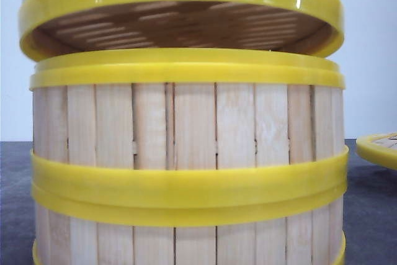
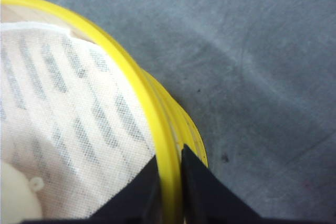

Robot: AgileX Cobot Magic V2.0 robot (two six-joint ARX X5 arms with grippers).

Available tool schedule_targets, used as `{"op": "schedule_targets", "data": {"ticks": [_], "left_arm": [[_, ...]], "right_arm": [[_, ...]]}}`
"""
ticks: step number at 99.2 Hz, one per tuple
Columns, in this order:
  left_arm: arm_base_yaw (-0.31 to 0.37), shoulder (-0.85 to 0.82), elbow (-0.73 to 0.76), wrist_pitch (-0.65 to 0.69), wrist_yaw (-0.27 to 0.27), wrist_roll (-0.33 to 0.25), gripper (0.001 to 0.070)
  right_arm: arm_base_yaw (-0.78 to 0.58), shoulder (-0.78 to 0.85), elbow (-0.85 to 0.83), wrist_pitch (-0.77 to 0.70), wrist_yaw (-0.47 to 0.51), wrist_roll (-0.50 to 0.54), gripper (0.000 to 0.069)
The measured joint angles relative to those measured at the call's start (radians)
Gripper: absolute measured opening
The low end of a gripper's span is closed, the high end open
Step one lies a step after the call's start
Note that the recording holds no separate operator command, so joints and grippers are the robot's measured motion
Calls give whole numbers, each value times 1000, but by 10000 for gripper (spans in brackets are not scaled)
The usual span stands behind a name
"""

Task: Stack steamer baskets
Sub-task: 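Carry the basket over the stack and lower it on top with the right gripper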

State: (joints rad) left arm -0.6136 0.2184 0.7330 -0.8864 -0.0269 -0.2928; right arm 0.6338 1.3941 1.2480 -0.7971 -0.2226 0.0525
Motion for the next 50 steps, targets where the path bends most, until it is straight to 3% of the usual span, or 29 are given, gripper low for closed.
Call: {"op": "schedule_targets", "data": {"ticks": [50], "left_arm": [[0, 0, 0, 0, 0, 0, 184]], "right_arm": [[2, 11, 0, -19, 28, -32, 27]]}}
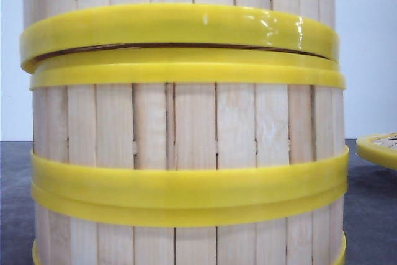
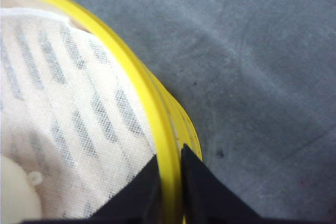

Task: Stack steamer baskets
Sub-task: 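Carry the basket over the stack and lower it on top with the right gripper, then open the right gripper and withdraw it from the stack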

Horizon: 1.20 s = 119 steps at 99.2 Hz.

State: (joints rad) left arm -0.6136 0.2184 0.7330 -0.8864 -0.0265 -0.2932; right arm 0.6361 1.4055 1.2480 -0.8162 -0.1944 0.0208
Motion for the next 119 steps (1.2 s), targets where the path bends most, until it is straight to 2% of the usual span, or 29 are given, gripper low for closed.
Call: {"op": "schedule_targets", "data": {"ticks": [26, 31, 43, 52, 68, 89, 104, 119], "left_arm": [[0, 0, 0, 0, 0, 0, 184], [0, 0, 0, 0, 0, 0, 184], [0, 0, 0, 0, 0, 0, 184], [0, 0, 0, 0, 0, 0, 184], [0, 0, 0, 0, 0, 0, 184], [0, 0, 0, 0, 0, 0, 184], [0, 0, 0, 0, 0, 0, 184], [0, 0, 0, 0, 0, 0, 184]], "right_arm": [[0, 1, 0, -39, 30, -6, 34], [0, 1, 0, -41, 30, -6, 73], [0, 1, 0, -51, 30, -6, 216], [0, 1, 0, -48, 30, -6, 256], [0, -18, 0, -4, 34, -5, 269], [-4, -161, 0, 71, 45, 32, 284], [-26, -254, 0, 68, 127, 57, 287], [-76, -344, 0, 10, 253, 83, 301]]}}
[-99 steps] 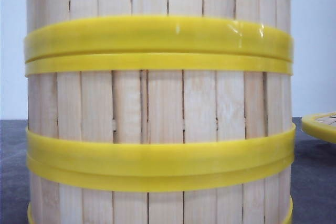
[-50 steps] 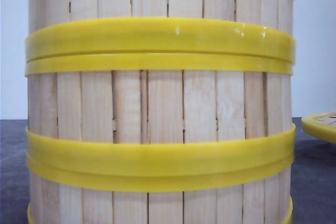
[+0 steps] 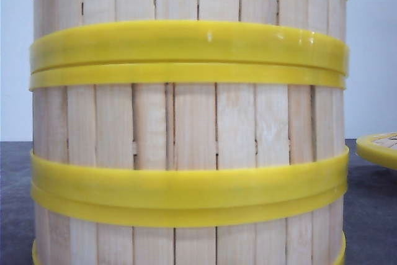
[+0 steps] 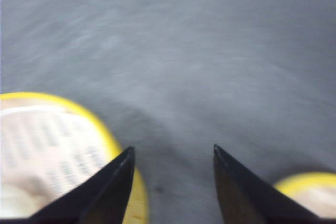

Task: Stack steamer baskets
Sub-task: 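Open the right gripper and withdraw it from the stack, then grasp the yellow-spoked bamboo lid at its center hub with the right gripper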

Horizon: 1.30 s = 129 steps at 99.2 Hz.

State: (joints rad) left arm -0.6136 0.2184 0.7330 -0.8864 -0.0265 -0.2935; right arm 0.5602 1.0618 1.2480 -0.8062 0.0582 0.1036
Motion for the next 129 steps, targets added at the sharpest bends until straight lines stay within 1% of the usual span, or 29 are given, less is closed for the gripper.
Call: {"op": "schedule_targets", "data": {"ticks": [8, 14, 39, 48, 61, 75, 106, 129], "left_arm": [[0, 0, 0, 0, 0, 0, 184], [0, 0, 0, 0, 0, 0, 184], [0, 0, 0, 0, 0, 0, 184], [0, 0, 0, 0, 0, 0, 184], [0, 0, 0, -1, 0, 0, 184], [0, 0, 0, -3, 0, 0, 184], [0, 0, 0, -49, 0, 0, 184], [0, 0, 0, -51, 0, 0, 184]], "right_arm": [[-49, -29, 0, -45, 42, 6, 342], [-99, -34, 0, -84, 51, 6, 358], [-346, 30, 0, -182, 40, -14, 367], [-438, 80, 0, -216, 15, -28, 367], [-531, 151, 0, -223, -56, -30, 367], [-573, 212, 0, -223, -116, -30, 367], [-602, 347, -2, -230, -114, -29, 367], [-632, 409, -52, -231, -112, -29, 340]]}}
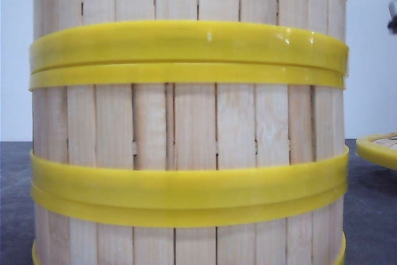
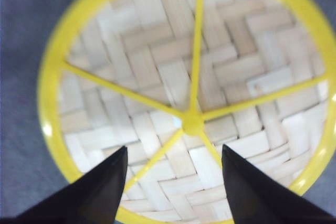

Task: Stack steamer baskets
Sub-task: 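Grasp the yellow-spoked bamboo lid at its center hub with the right gripper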

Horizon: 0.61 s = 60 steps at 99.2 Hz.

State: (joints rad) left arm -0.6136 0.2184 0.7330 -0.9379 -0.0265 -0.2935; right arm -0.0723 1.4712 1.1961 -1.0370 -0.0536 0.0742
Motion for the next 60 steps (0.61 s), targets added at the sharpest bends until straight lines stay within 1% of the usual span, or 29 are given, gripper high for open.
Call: {"op": "schedule_targets", "data": {"ticks": [28, 42, 60], "left_arm": [[0, 0, 0, 0, 0, 0, 184], [0, 0, 0, 0, 0, 0, 184], [0, 0, 0, 0, 0, 1, 184]], "right_arm": [[-8, 29, -31, 56, 0, 0, 329], [-8, 29, -31, 67, 0, 0, 271], [-8, 29, -31, 97, 0, 0, 241]]}}
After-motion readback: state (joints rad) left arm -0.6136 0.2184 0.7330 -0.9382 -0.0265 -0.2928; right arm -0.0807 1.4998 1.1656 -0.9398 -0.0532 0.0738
